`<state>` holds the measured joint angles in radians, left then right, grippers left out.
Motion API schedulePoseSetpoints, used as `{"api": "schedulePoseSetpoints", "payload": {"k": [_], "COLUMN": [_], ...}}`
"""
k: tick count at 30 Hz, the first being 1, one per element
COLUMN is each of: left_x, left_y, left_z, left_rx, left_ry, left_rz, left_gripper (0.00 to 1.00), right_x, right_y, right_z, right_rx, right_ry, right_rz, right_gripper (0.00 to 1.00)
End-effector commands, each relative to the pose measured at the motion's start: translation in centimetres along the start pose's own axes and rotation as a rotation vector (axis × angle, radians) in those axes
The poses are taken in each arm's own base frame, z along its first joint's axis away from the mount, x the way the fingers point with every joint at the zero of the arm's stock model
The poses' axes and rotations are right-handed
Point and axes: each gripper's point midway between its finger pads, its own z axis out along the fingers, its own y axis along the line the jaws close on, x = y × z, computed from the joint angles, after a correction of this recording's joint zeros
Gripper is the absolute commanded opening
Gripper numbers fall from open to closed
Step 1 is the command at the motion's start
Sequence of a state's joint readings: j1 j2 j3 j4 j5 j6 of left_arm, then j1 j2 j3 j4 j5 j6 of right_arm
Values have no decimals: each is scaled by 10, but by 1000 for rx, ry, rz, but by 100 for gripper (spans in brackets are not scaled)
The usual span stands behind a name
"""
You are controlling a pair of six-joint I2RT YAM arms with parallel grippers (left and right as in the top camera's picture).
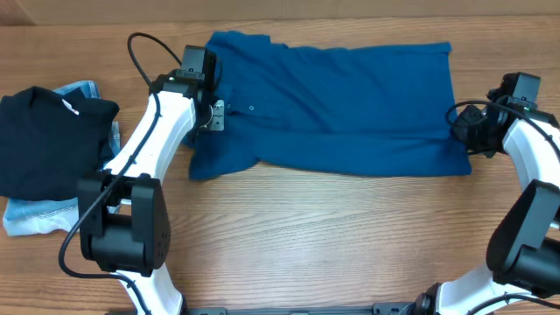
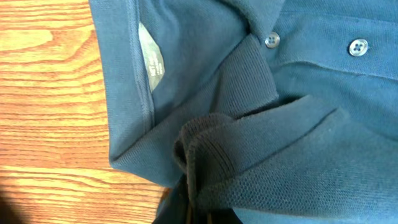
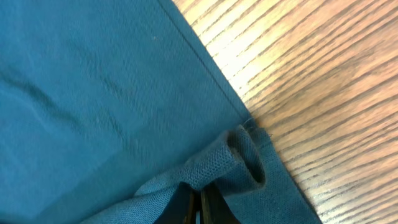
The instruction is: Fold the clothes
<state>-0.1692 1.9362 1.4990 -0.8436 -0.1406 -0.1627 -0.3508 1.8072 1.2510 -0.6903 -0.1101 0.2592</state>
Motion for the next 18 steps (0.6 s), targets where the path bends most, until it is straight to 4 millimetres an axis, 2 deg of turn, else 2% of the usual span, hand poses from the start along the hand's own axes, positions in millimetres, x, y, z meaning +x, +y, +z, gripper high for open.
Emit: {"api": "schedulePoseSetpoints", "payload": {"k": [1, 4, 6, 8, 10, 11, 14, 18], "left_x": [-6, -12, -11, -8, -7, -8, -16, -31], "left_y": [8, 12, 12, 11, 11, 11, 12, 40], "left_z": [2, 2, 10, 18, 24, 25, 25, 15], "left_rx": [-55, -84, -88, -93, -95, -94, -99, -262], "left_ry": [-26, -50, -41, -22, -14, -18, -53, -127], "left_rz": [-73, -99, -98, -94, -94, -94, -89, -100], "left_gripper": [4, 4, 4, 8, 39, 47, 56, 69], "right_x": [-10, -5, 5, 14, 16, 16, 21, 21], "right_y": [-1, -7, -13, -18, -19, -19, -21, -20], "right_z": [-1, 10, 28, 41, 43, 42, 42, 36], "right_rx": [21, 48, 65, 79, 82, 83, 89, 89], "right_ry": [-34, -9, 41, 81, 92, 94, 111, 111], "right_rz": [1, 5, 10, 14, 12, 12, 14, 14], "right_gripper": [4, 4, 5, 17, 34, 38, 45, 46]}}
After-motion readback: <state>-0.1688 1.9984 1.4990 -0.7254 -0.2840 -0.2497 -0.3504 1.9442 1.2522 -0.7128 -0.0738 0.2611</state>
